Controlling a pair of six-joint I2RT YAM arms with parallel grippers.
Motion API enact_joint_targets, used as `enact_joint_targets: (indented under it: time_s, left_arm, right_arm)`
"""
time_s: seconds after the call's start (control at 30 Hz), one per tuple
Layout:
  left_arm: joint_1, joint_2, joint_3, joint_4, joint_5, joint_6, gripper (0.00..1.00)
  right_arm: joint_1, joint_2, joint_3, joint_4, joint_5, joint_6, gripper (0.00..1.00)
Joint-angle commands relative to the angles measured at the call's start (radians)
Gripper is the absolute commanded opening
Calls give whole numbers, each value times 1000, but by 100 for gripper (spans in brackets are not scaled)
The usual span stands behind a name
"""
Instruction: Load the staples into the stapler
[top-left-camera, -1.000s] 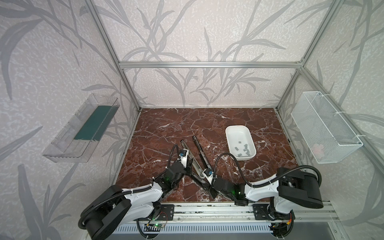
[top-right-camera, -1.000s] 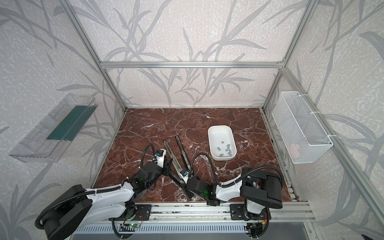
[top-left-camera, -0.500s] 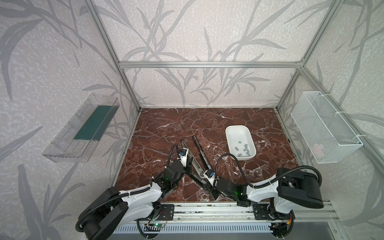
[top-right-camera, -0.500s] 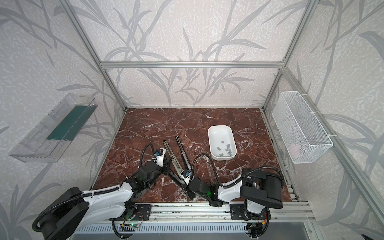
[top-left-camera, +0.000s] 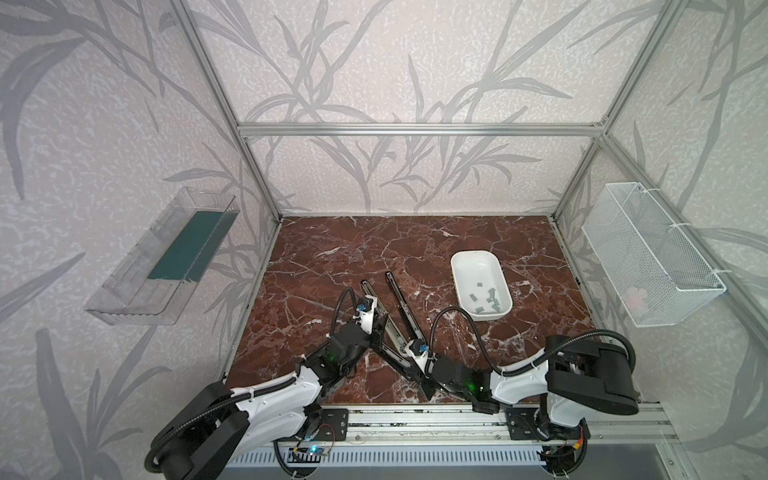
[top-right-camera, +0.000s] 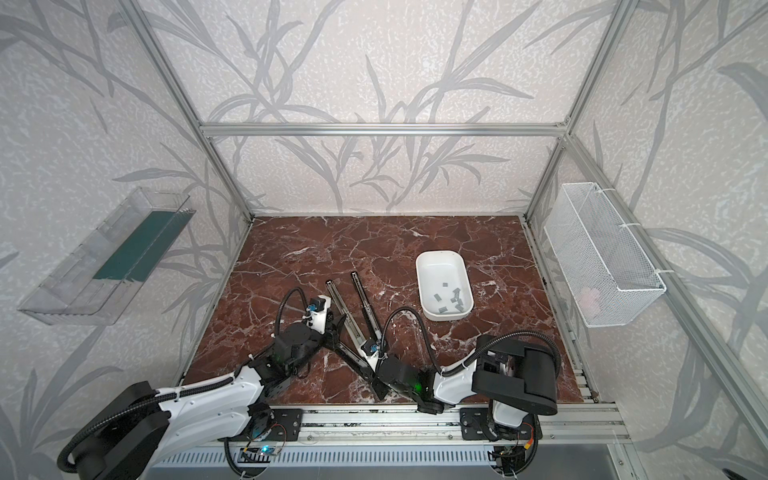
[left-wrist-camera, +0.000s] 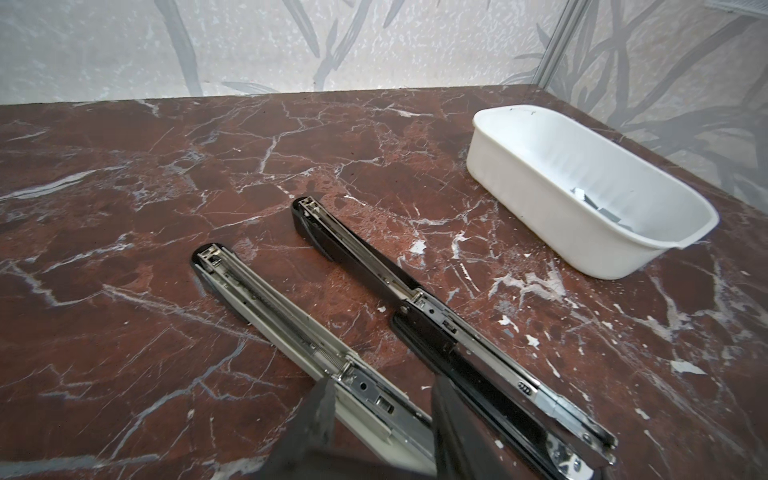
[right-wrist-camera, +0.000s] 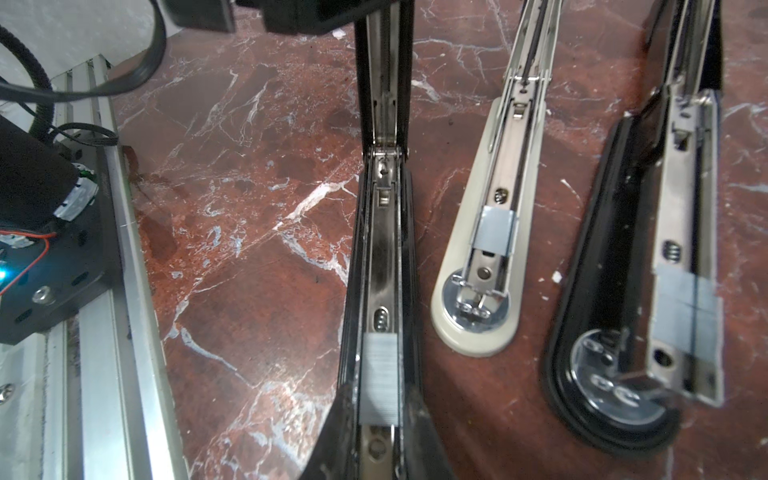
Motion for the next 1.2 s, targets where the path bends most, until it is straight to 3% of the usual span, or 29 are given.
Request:
enact_joint_targets:
  time_s: [0.0,0.57,0.8,1.17]
  left_arm:
    - [-21,-21,-26,10,72,12,47]
    - [-171,149,-40,127,25,53,53]
    - [-201,117,-71,138,30,84,64]
    - [-240,124,-68,120,67,118,72]
  right_arm:
    - [9,13,-3,20,31,-17,7]
    - [12,-2,-42,65,63,-12,5]
    - [12,1,-69,81,92,-14,5]
    - [13,-7,-113,124,152,-39,5]
